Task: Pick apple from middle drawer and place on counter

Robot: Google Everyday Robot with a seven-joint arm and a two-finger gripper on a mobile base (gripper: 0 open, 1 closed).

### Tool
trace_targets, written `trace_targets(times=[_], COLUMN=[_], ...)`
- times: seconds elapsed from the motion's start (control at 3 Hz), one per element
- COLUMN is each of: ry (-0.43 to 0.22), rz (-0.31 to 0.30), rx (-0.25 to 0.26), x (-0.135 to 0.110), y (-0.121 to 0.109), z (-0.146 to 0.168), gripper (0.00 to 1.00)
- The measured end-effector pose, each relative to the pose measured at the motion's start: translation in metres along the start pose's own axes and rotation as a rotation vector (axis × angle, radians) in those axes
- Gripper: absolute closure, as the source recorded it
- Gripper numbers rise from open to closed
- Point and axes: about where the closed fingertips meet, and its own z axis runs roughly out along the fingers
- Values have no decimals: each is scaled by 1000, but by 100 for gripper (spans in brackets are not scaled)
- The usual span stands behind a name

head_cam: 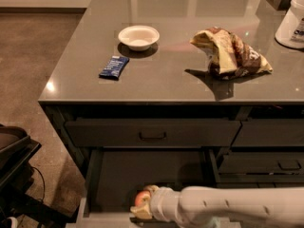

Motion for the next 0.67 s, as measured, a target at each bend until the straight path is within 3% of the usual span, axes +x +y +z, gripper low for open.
trace_targets(times=[0.33,0.67], ry=[7,4], rz=[47,13], rx=[-1,64], x=[-8,-19], y=[43,30], z=[-69,-96], gripper=[100,100])
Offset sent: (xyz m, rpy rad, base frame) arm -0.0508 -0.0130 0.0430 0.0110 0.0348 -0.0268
